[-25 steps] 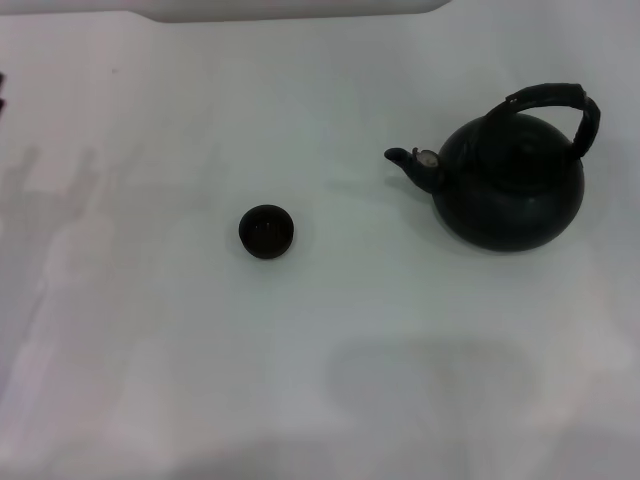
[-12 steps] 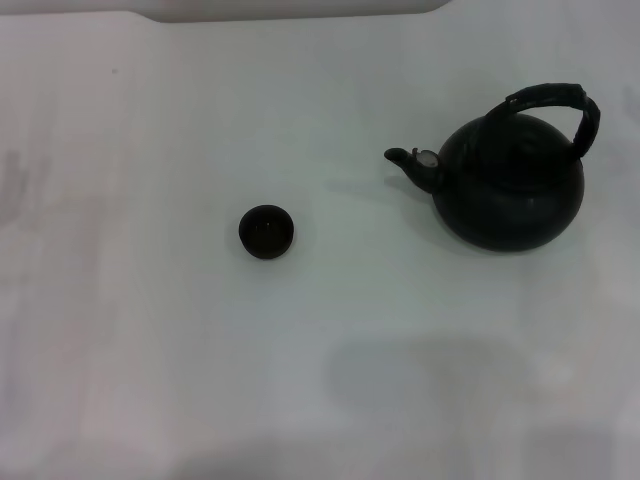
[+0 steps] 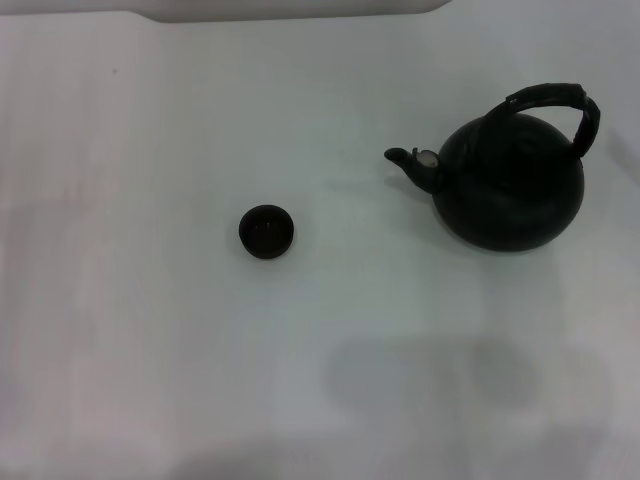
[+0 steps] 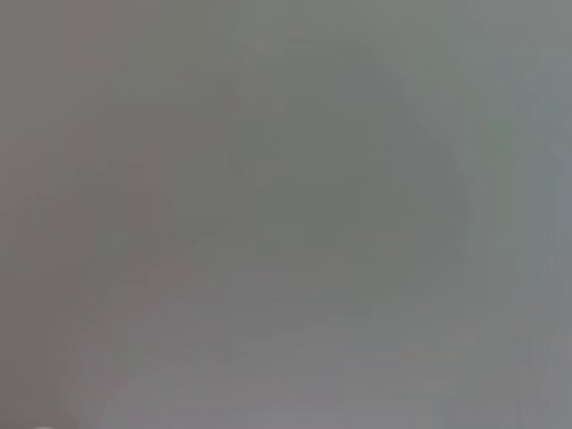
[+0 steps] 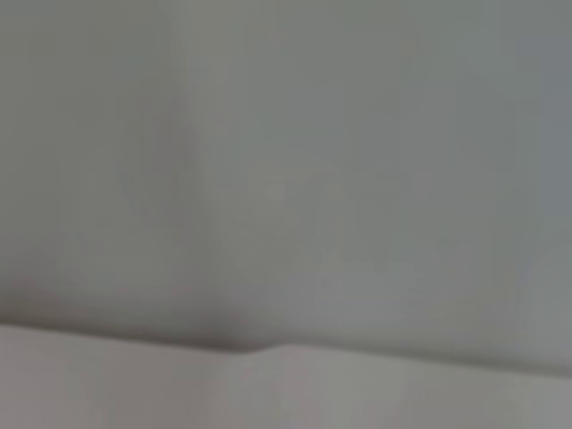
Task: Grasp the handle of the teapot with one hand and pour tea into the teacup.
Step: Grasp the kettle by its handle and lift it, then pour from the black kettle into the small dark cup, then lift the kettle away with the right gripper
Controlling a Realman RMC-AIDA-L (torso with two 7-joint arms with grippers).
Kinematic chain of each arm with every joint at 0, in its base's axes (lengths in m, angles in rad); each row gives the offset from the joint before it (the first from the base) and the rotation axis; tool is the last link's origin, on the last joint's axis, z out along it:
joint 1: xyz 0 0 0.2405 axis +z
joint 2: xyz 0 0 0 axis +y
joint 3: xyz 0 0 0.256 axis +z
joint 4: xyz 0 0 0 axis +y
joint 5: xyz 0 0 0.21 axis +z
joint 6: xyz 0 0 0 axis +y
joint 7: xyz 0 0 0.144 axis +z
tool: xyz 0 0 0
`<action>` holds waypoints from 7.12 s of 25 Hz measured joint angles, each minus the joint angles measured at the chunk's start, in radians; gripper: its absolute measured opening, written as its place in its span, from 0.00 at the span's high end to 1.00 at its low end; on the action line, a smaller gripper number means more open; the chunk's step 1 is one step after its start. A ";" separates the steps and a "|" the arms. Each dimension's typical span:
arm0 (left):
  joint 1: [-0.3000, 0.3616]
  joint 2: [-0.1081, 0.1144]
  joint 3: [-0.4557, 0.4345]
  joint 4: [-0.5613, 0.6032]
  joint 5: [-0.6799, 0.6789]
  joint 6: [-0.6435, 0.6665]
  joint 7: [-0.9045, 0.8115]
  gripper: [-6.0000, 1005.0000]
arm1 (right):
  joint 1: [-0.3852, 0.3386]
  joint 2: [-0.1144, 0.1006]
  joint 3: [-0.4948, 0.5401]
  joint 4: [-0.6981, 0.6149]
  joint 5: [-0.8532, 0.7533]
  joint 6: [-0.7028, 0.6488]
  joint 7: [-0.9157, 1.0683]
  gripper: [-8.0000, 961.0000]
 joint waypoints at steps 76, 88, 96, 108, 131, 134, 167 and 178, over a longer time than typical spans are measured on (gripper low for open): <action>-0.026 0.000 0.002 -0.002 -0.036 0.052 0.043 0.17 | 0.099 -0.010 -0.277 0.411 0.128 -0.300 0.093 0.55; -0.029 0.000 0.002 -0.002 -0.036 0.052 0.043 0.17 | 0.110 -0.010 -0.259 0.416 0.125 -0.285 0.123 0.76; -0.028 0.000 0.002 -0.002 -0.039 0.052 0.043 0.17 | 0.114 -0.011 -0.258 0.340 0.075 -0.254 0.117 0.76; -0.028 0.000 0.002 -0.002 -0.034 0.052 0.043 0.17 | 0.309 -0.008 -0.330 0.274 0.005 -0.182 0.118 0.78; -0.033 -0.002 0.010 -0.009 -0.032 0.052 0.043 0.18 | 0.365 -0.005 -0.545 0.328 -0.208 -0.416 0.129 0.79; -0.031 -0.002 0.011 -0.010 -0.032 0.052 0.043 0.17 | 0.370 -0.005 -0.560 0.331 -0.217 -0.429 0.128 0.80; -0.035 -0.003 0.009 -0.011 -0.031 0.052 0.043 0.17 | 0.420 -0.001 -0.688 0.456 -0.420 -0.673 0.137 0.83; -0.030 -0.005 0.006 -0.011 -0.032 0.052 0.043 0.17 | 0.413 -0.002 -0.724 0.463 -0.513 -0.733 0.139 0.84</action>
